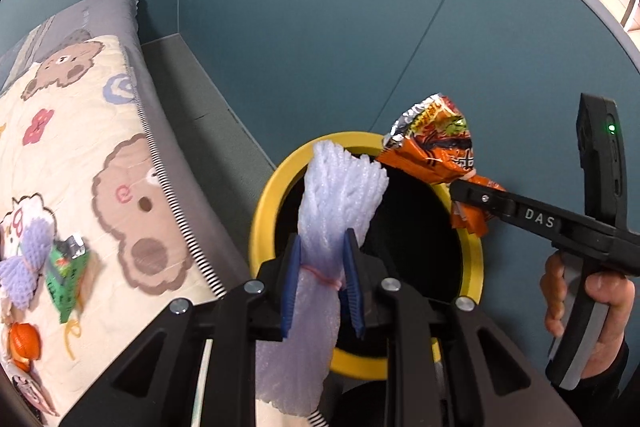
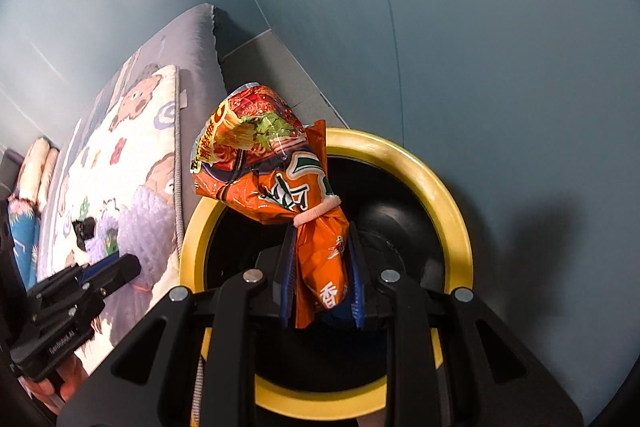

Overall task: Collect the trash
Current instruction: 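Open both tools to drop the net and wrapper into the bin, then grasp the black plastic bag with the left tool while the right tool grasps the green packet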

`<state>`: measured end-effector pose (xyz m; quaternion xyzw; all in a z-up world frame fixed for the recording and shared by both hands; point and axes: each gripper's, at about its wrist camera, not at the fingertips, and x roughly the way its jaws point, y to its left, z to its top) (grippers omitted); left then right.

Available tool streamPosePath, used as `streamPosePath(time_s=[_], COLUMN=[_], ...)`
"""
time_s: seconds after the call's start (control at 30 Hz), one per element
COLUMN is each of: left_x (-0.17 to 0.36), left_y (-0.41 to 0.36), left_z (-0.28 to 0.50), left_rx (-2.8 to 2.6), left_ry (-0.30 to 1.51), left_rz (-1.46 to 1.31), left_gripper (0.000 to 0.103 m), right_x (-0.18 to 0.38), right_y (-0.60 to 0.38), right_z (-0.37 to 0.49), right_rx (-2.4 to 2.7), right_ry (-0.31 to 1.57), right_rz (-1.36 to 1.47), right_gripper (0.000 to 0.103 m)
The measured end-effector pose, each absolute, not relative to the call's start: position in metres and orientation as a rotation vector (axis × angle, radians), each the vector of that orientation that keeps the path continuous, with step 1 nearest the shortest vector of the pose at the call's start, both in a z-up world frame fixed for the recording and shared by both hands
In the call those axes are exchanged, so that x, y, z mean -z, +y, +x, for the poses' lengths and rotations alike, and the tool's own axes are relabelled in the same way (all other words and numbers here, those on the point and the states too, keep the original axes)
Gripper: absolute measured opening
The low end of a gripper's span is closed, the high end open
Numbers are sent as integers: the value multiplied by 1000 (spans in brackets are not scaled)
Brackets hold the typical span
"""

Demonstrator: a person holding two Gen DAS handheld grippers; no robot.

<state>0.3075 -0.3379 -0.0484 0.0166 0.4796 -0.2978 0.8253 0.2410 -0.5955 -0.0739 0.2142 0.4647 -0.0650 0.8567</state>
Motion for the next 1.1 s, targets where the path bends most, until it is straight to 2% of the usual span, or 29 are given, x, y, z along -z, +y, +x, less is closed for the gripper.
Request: streamPosePath(time_s=[0.3, 0.4, 0.53, 0.6, 0.67, 0.87, 1.1], left_x=[56, 58, 57, 55, 54, 53, 53], left_y=[-359, -359, -347, -343, -338, -317, -274], left_z=[312, 313, 316, 315, 315, 316, 312], left_rx=[673, 669, 656, 641, 637, 601, 530], left_ry=[1047, 1054, 1057, 1045, 1042, 1028, 1024], left_rz=[-6, -15, -52, -47, -49, -67, -69], left_gripper=[28, 35, 55, 57, 66, 75, 81], right_x=[73, 73, 71, 70, 68, 66, 62], right_y=[-611, -610, -607, -607, -605, -602, -584], right_z=[239, 240, 238, 237, 235, 232, 229], right_rx=[152, 155, 170, 172, 173, 170, 153], right_ry=[963, 963, 960, 959, 955, 954, 959], right_rz=[472, 478, 470, 472, 470, 469, 463], right_gripper=[27, 29, 37, 39, 43, 46, 49])
